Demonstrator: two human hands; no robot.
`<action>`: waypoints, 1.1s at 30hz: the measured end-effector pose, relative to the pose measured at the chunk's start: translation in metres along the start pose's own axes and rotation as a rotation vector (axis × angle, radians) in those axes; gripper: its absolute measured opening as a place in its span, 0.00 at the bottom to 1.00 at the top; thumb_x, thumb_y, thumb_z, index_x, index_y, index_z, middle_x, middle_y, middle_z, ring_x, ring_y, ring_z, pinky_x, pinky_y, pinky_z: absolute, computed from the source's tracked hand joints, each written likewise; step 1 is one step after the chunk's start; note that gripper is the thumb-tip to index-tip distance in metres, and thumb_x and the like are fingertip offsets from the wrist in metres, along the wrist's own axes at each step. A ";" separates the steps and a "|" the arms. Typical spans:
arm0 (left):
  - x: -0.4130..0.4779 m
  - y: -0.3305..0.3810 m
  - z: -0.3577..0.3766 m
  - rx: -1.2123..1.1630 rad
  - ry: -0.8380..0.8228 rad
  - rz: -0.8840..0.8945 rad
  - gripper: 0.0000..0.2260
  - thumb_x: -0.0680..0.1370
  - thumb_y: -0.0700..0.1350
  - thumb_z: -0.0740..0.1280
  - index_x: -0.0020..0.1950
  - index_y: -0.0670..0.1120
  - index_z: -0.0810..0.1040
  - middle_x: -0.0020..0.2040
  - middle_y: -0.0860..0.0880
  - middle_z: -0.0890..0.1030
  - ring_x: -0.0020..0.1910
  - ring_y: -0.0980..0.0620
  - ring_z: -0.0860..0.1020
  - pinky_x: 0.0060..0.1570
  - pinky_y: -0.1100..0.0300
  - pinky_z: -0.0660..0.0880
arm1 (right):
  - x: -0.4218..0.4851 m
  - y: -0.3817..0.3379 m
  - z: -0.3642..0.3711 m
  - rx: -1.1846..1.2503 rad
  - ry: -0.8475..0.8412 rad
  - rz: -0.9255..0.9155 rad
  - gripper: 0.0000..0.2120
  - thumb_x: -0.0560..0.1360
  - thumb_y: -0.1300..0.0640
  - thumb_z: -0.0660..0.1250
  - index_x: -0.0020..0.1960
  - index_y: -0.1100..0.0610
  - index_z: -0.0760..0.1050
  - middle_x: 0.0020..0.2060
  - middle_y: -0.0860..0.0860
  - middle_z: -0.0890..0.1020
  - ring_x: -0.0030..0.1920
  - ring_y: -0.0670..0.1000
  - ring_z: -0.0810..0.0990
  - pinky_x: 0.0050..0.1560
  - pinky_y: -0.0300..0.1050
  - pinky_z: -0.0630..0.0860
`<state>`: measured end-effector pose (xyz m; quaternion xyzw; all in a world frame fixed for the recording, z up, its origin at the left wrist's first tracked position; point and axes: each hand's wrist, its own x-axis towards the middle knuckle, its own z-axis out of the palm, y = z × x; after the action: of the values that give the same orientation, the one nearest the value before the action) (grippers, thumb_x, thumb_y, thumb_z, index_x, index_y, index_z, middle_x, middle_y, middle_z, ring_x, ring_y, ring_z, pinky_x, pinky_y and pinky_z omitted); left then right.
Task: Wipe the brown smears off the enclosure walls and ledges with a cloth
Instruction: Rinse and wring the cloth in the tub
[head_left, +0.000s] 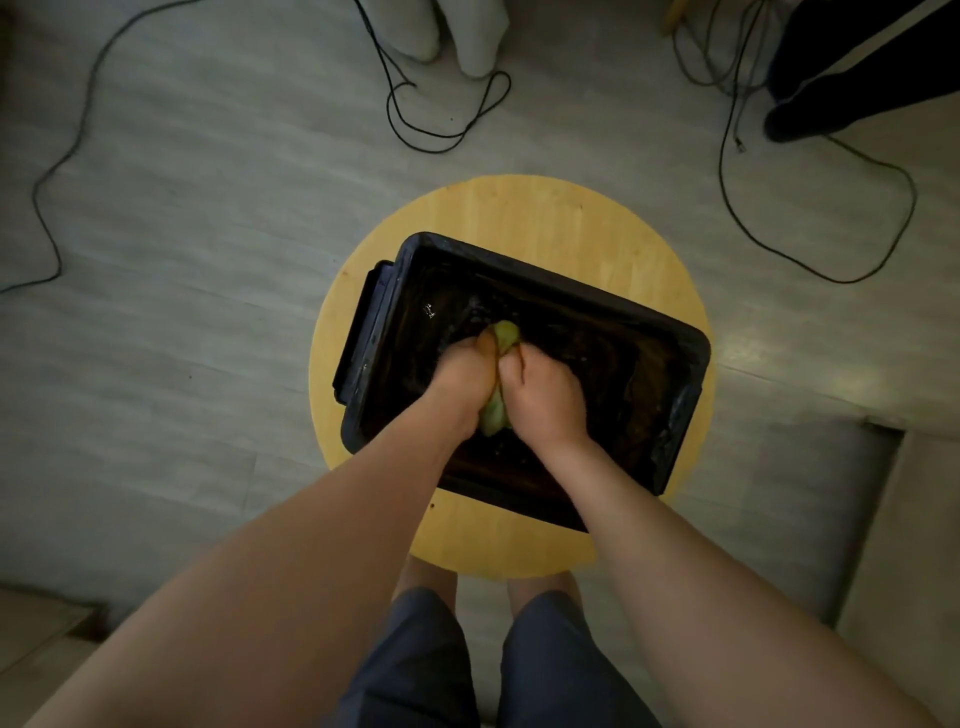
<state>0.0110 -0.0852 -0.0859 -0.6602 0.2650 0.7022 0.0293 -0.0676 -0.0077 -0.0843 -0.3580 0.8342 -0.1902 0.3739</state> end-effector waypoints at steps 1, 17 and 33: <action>-0.002 0.000 -0.001 0.051 0.000 0.027 0.16 0.85 0.56 0.60 0.56 0.48 0.83 0.49 0.45 0.86 0.50 0.47 0.84 0.51 0.55 0.80 | 0.005 0.007 0.001 -0.082 0.009 0.011 0.17 0.83 0.48 0.54 0.42 0.55 0.74 0.36 0.53 0.80 0.37 0.57 0.80 0.35 0.49 0.72; 0.014 -0.012 -0.019 -0.010 0.233 0.012 0.11 0.83 0.43 0.66 0.63 0.53 0.71 0.58 0.44 0.80 0.52 0.44 0.80 0.47 0.51 0.81 | 0.018 0.032 -0.021 0.648 -0.080 0.853 0.28 0.82 0.39 0.63 0.75 0.56 0.70 0.67 0.54 0.76 0.66 0.59 0.76 0.65 0.49 0.72; 0.003 -0.008 -0.024 0.123 0.196 0.052 0.12 0.81 0.40 0.62 0.53 0.58 0.79 0.54 0.48 0.82 0.54 0.42 0.80 0.58 0.45 0.80 | 0.020 0.030 -0.043 0.552 -0.300 0.904 0.09 0.77 0.51 0.64 0.49 0.56 0.79 0.48 0.56 0.82 0.53 0.60 0.83 0.54 0.52 0.79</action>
<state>0.0353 -0.0886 -0.0911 -0.7155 0.3264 0.6172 0.0254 -0.1230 -0.0001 -0.0842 0.1242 0.7614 -0.1692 0.6134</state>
